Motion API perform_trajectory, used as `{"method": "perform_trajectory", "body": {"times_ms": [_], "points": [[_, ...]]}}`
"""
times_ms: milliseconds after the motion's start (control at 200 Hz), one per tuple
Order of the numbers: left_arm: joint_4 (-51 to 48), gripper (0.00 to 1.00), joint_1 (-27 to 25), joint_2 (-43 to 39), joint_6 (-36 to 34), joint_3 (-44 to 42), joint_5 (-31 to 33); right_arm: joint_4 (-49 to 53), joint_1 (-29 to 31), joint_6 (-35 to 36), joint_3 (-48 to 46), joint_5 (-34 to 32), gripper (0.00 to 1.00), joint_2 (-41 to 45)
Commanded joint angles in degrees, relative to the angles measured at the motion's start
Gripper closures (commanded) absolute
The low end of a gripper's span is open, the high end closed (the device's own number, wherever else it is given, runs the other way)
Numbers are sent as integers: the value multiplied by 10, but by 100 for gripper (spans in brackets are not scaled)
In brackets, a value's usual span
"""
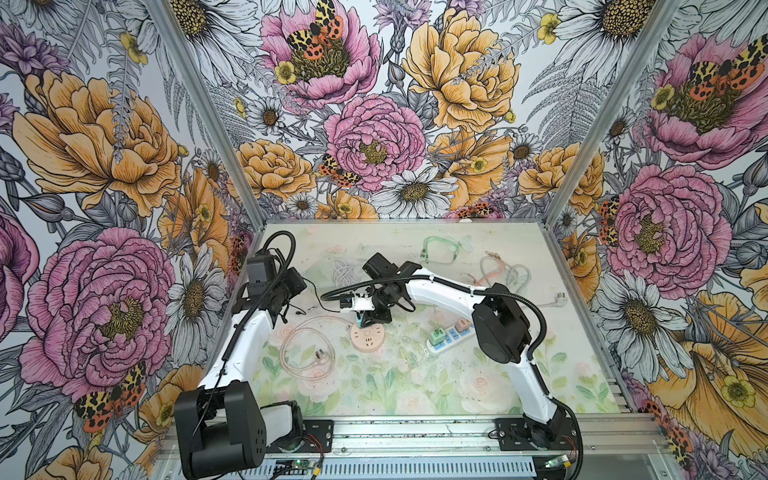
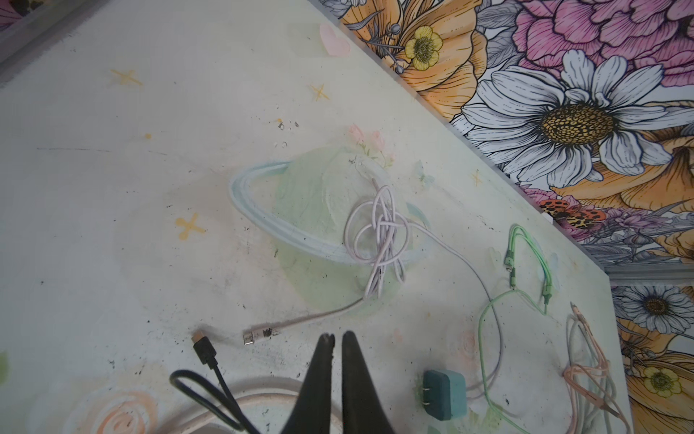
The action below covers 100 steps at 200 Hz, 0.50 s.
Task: Insert the plug
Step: 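Align the teal charger prongs over the pink socket holes with the right gripper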
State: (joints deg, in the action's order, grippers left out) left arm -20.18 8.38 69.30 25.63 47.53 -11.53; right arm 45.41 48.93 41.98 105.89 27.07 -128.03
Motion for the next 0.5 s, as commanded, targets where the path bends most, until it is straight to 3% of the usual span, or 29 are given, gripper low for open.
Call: {"method": "perform_trajectory", "body": {"times_ms": [0, 210, 300, 495], "points": [[0, 90, 0, -24, 5, -11, -10, 39, 19, -25, -35, -19, 100, -2], [-12, 90, 6, -40, 1, -19, -17, 19, 28, -63, -54, -52, 100, 6], [-16, 90, 7, -44, 0, -22, -21, 11, 29, -98, -56, -36, 100, 13], [-20, 90, 10, -56, -3, -32, -18, -142, 42, -177, -172, -39, 100, 64]]}}
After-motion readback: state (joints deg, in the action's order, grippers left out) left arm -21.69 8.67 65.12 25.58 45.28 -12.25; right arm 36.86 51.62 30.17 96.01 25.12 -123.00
